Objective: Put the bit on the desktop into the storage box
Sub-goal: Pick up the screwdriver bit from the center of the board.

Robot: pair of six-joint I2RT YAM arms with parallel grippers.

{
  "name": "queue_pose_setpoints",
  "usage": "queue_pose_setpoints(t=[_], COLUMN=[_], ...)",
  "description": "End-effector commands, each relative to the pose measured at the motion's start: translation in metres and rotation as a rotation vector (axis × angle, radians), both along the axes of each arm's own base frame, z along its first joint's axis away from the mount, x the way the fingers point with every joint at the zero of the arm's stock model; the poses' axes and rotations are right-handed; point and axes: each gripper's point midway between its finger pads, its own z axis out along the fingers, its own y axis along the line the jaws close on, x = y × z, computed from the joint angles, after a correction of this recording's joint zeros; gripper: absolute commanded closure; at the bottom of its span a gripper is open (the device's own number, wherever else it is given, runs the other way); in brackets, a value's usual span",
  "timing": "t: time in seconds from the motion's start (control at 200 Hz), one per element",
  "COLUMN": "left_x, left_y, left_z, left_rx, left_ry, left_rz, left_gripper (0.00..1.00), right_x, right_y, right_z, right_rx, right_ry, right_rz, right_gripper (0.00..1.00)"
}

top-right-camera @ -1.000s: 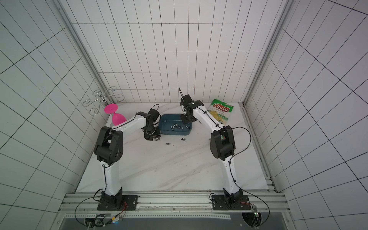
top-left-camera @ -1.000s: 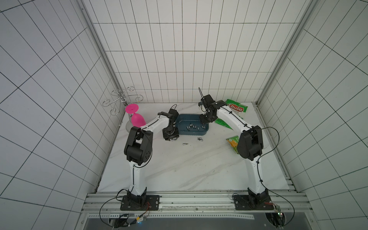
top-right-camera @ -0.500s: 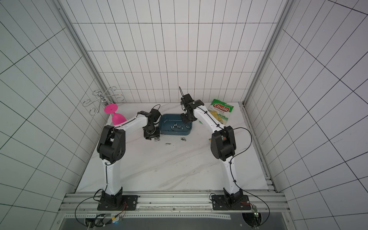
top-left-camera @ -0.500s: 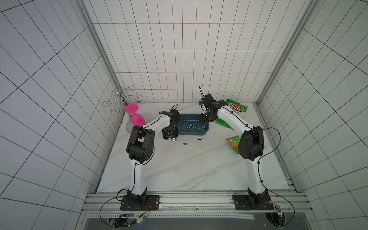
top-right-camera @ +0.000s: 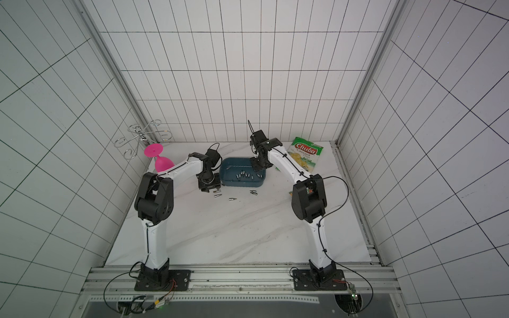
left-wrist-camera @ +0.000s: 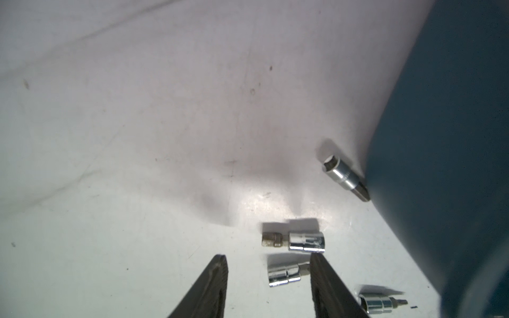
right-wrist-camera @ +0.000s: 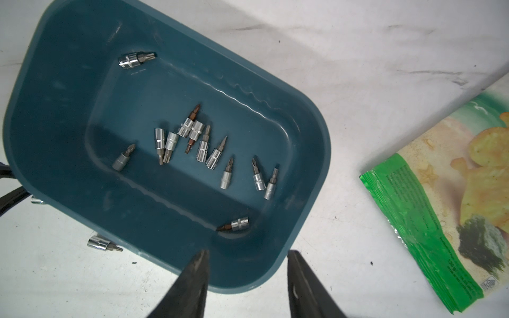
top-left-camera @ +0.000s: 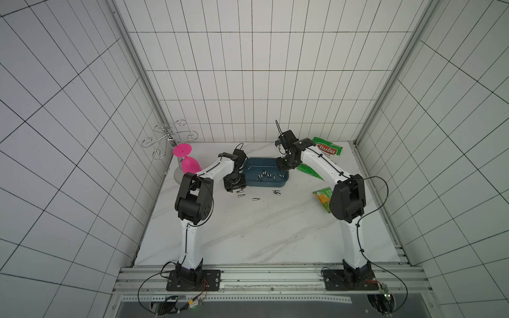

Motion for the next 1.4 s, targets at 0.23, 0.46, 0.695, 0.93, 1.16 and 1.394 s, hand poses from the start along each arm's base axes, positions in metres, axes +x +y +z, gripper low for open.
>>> queue_pose_setpoints(t=[0.23, 0.46, 0.695, 0.93, 1.16, 1.394], left_x=[0.012, 0.007, -0.001, -0.010, -0.016, -0.020], left_y=[-0.007, -0.012, -0.014, -0.010, -0.009, -0.011], left_z=[-0.010, -0.010, -0.015, -0.016, -0.020, -0.023], left_rx=[-0.015, -0.014, -0.014, 0.001, 0.002, 0.004], left_ry=[0.003, 0.007, 0.023, 0.037, 0.047, 0.053], left_rz=[0.009, -0.005, -0.008, -0.012, -0.007, -0.012], left_gripper=[0.48, 0.48, 0.48, 0.49, 0.55, 0.60], right_x=[-0.002, -0.004, -0.007, -0.010, -0.013, -0.019], right_y=[-0.013, -0.013, -0.016, -0.016, -0.014, -0.015], right_z=[0.020, 0.024, 0.026, 0.029, 0.030, 0.029], right_rx=[0.003, 0.012, 0.011, 0.024, 0.027, 0.026], right_ry=[-0.024, -0.026, -0.026, -0.030, -0.030, -0.028], right_rz=[-0.024, -0.028, -0.029, -0.029, -0.027, -0.024], right_gripper=[0.51, 0.52, 0.52, 0.53, 0.54, 0.54])
